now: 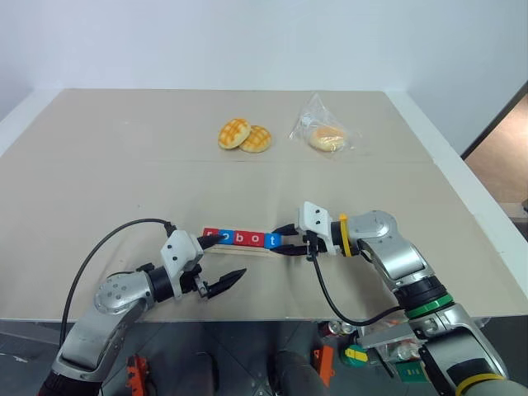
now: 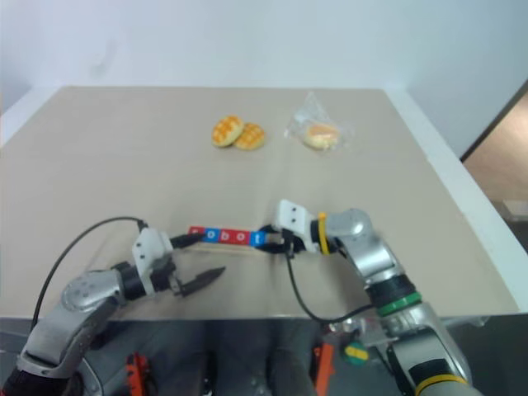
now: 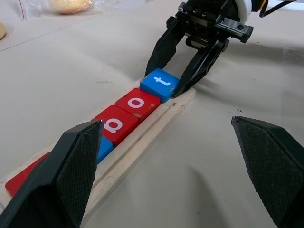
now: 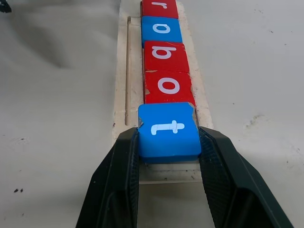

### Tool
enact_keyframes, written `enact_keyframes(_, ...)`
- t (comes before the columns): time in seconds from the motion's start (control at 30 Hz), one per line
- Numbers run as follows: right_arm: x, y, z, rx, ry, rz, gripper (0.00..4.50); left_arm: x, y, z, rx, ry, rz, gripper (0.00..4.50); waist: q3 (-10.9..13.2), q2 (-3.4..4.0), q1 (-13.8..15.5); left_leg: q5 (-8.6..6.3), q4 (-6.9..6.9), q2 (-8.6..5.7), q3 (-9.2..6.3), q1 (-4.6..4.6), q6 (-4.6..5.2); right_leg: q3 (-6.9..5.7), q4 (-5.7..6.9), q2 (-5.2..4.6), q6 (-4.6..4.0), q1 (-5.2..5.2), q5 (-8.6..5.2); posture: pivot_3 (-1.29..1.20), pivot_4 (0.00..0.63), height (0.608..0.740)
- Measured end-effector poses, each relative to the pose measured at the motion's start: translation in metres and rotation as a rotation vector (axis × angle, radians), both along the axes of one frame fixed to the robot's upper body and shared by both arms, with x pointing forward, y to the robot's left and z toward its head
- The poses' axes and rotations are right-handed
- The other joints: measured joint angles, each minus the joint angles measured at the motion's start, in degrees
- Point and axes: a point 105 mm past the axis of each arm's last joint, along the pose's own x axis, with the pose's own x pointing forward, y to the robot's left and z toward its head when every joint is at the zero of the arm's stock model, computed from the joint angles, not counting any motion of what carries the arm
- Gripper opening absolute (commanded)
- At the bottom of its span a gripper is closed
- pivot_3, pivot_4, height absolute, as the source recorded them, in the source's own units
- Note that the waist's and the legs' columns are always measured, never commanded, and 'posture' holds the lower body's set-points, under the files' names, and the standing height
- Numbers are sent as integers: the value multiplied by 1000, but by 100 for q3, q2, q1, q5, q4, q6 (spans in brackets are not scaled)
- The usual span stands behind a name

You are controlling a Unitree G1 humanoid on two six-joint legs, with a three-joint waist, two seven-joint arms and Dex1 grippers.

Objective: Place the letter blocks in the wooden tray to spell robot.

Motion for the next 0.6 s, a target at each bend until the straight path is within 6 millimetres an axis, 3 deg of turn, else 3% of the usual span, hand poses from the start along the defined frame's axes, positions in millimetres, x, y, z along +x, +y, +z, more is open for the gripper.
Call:
enact_keyframes(0.33, 2, 1, 0, -6, 9, 7, 1242, 0, 1, -1, 0, 5, 8, 4500, 0, 0, -3, 0, 0, 3, 2, 3, 0, 1, 0, 3, -5, 0, 3, 0, 150, 740)
enact_keyframes(0.37, 3, 2, 0, -3, 15, 4, 1742, 0, 1, -1, 0, 5, 9, 4500, 0, 0, -9, 0, 0, 4, 4, 4, 0, 1, 0, 4, -7, 0, 5, 0, 150, 740)
enact_keyframes(0.6, 6, 3, 0, 14, 54, -17, 1742, 0, 1, -1, -2, 4, 16, 4500, 0, 0, -9, 0, 0, 6, 5, 6, -1, 2, 2, 6, -9, 0, 5, 0, 150, 740)
